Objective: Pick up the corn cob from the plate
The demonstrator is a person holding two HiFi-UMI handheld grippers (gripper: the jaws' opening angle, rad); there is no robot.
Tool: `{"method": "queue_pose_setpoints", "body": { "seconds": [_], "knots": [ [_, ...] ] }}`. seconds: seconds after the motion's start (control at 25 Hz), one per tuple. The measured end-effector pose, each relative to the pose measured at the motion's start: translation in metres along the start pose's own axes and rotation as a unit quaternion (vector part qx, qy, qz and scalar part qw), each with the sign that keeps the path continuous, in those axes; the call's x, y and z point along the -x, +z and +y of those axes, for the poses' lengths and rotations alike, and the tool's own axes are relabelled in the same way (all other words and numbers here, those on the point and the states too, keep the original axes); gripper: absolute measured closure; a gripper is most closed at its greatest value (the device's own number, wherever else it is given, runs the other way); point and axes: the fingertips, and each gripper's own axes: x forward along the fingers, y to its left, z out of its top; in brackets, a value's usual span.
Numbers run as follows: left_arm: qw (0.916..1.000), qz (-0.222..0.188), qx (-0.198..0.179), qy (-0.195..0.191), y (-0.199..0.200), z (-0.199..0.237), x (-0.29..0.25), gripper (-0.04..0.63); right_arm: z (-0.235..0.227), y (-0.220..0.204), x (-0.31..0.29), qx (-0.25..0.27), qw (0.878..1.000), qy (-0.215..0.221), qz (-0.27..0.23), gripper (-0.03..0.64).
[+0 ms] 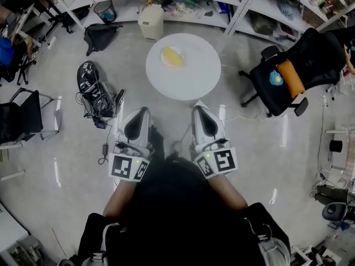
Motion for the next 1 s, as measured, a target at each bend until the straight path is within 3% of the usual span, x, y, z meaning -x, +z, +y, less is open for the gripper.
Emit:
{"method": "queue_pose_setpoints", "body": {
  "seconds": [0.24,1.0],
  "knots": [
    [1.0000,-0.002,-0.002,-0.007,-0.002,0.010,-0.018,0.590,-0.013,-0.001,-0.018,0.002,1.000,-0.007,-0.003,0.609],
    [0.9982,0.007,0.021,-0.056,0.006,0.101,-0.113,0.591,-0.033,0.003,-0.135,0.006,0.998,-0.056,0.002,0.609]
  ]
}}
